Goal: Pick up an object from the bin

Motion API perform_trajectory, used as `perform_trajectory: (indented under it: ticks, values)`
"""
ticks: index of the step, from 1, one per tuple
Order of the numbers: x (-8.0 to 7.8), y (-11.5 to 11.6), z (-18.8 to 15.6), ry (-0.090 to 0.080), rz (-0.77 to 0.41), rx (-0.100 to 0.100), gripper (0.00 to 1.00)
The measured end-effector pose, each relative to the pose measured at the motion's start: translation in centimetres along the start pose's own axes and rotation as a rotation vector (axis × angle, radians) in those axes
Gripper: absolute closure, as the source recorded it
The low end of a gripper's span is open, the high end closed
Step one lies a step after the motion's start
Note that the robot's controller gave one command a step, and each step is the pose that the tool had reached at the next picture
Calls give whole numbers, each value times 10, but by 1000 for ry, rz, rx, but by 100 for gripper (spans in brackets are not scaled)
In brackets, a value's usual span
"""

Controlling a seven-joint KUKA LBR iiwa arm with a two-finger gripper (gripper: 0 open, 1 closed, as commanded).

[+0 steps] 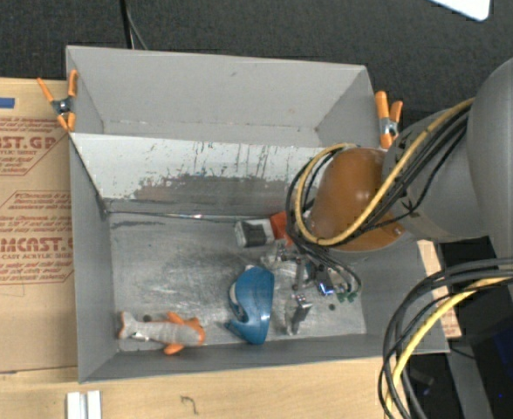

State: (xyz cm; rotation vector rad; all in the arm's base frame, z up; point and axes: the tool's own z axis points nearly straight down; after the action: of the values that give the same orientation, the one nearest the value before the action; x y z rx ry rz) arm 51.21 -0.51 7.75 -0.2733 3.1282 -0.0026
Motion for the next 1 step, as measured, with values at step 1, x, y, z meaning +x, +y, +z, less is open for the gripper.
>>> perform_trajectory:
  ticks: [1]
  values:
    - [-10, 19, 4, 2, 106, -1, 0]
